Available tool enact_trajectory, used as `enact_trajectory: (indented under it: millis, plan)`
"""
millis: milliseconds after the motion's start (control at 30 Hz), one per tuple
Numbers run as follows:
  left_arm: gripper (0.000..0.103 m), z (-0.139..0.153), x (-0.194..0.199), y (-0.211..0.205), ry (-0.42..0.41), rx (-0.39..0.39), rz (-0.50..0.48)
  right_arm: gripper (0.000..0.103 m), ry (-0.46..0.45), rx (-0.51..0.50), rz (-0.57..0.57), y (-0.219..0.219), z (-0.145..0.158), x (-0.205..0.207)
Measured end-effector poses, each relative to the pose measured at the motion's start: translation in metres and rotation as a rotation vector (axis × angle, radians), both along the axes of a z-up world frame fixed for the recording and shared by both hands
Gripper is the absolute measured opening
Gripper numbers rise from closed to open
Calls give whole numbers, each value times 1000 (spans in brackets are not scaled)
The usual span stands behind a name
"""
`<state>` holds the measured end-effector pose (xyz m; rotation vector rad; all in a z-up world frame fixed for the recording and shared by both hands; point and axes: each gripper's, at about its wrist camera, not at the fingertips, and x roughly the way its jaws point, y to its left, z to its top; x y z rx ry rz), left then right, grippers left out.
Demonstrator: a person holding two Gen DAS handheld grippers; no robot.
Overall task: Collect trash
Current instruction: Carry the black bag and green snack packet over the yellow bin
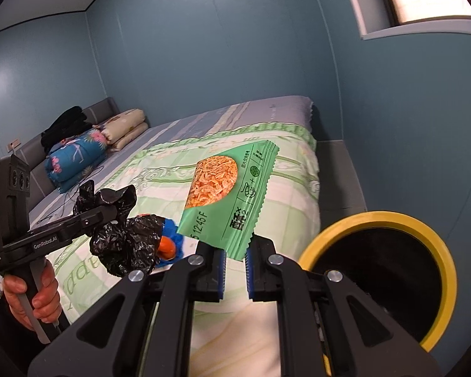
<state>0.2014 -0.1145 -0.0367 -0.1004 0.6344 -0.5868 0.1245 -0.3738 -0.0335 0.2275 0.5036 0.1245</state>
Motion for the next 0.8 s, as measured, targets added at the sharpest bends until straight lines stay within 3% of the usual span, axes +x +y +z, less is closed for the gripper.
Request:
enact_trajectory:
  millis: [300, 800]
  plan:
    - [33, -14, 3, -50, 25, -2, -98, 9, -12, -56, -148, -37, -9, -13]
    - [33, -52, 17, -147, 73, 57, -261, 9, 81, -2, -280, -94, -49, -3]
